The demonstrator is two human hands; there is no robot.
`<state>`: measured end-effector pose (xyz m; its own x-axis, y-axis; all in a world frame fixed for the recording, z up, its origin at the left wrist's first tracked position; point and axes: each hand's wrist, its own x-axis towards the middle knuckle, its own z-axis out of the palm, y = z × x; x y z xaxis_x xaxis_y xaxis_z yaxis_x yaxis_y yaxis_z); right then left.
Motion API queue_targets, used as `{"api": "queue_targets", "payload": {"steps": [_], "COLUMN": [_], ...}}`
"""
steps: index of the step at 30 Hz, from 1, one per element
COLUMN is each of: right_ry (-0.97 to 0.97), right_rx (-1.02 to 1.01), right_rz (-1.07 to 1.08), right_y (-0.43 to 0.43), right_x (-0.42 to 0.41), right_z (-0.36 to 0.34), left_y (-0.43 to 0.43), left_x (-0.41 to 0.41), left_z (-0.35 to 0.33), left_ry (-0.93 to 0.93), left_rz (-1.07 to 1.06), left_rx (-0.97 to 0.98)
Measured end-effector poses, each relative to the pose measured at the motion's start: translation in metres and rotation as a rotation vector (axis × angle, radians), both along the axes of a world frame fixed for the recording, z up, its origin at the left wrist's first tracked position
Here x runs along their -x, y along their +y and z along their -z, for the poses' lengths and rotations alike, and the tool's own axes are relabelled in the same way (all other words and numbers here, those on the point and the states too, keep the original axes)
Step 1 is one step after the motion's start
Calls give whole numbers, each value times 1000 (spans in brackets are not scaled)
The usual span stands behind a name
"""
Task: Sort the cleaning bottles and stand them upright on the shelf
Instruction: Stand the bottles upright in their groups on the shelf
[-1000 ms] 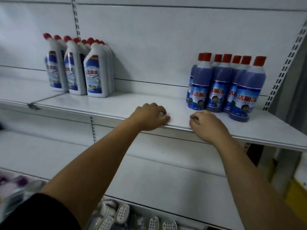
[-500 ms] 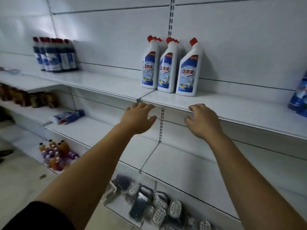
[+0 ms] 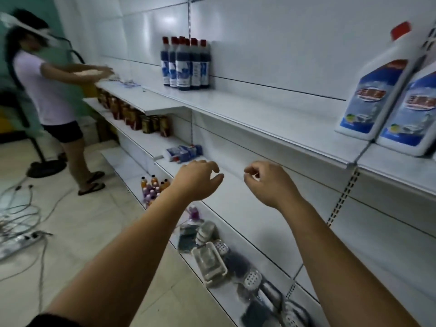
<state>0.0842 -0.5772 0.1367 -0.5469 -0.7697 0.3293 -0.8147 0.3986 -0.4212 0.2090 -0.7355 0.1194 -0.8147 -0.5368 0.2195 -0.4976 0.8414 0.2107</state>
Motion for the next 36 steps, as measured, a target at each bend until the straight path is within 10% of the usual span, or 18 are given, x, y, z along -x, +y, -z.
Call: {"api": "queue_targets", "payload": {"steps": [30,36], "right_ry": [-219,33], "right_rx": [-465,-645], "right_rz": [68,36], "right_y": [-567,-633], "right_x": [155,181], "right_z": [138,189], "left_y": [-603,-655], "left_x": [154,194], "left_z": [123,171], "left_ry": [-240,-333], "left_rz": [101,104], "left_rx": [-377,-502]}}
